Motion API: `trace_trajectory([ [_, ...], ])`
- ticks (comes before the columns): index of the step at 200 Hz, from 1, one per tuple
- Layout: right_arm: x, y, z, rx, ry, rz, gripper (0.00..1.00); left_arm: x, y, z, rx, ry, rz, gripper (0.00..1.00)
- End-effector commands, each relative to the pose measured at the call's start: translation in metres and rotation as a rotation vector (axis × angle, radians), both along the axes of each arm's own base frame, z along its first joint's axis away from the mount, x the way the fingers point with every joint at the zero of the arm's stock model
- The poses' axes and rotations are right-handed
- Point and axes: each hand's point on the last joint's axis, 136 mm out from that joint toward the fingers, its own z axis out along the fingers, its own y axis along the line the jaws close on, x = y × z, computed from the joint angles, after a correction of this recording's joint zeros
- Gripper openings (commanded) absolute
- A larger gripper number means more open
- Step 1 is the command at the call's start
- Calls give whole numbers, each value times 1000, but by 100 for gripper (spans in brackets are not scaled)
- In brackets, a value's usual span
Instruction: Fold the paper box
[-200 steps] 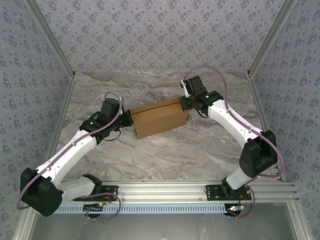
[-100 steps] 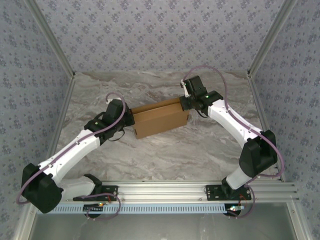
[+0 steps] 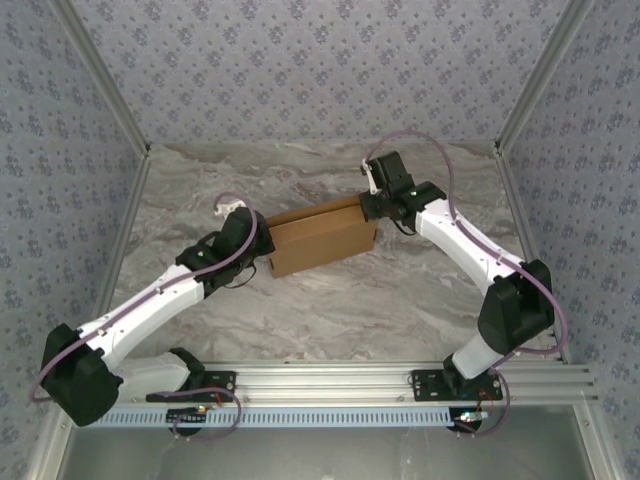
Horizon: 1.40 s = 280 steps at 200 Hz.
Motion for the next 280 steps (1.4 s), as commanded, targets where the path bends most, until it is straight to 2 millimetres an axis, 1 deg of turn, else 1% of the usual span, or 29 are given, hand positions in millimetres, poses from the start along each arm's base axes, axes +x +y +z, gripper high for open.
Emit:
trace_trajectory([
  [1,-17,4,-36,-22,129,20,8,-17,-3,-26,51,68,-22,0],
  [32,-16,2,-36,-22,127,15,8,-25,-2,-39,98,65,-19,0],
  [51,-16,-1,-40,-28,127,9,8,-30,1,-49,147,57,-12,0],
  [62,-20,-3,-43,-32,134,10,8,-33,3,-54,174,46,-9,0],
  [67,-17,-1,-42,-22,112,9,8,-34,4,-56,185,44,-9,0],
  [93,-21,-3,-47,-19,81,26,6,-37,6,-63,228,21,-22,0],
  [104,-19,-3,-43,-10,52,28,6,-37,5,-66,231,16,-31,1],
  [105,-23,-6,-51,-21,69,28,6,-37,4,-66,231,15,-32,1],
  [109,-25,-6,-54,-21,69,30,6,-37,4,-67,234,12,-38,2],
  [126,-26,-9,-57,-20,58,30,5,-36,0,-65,237,-9,-54,4],
  [149,-27,-14,-63,-23,59,26,5,-35,1,-62,257,-22,-64,5],
  [166,-28,-16,-68,-15,69,29,5,-32,6,-58,286,-45,-48,5],
  [204,-32,-17,-76,-14,77,40,6,-30,5,-51,301,-59,-64,11],
  [243,-35,-17,-74,-24,63,39,6,-32,1,-43,291,-72,-93,18],
  [272,-36,-17,-70,-49,50,35,6,-32,-1,-31,284,-92,-117,25],
  [280,-36,-17,-69,-55,48,37,6,-34,-4,-29,273,-90,-142,26],
])
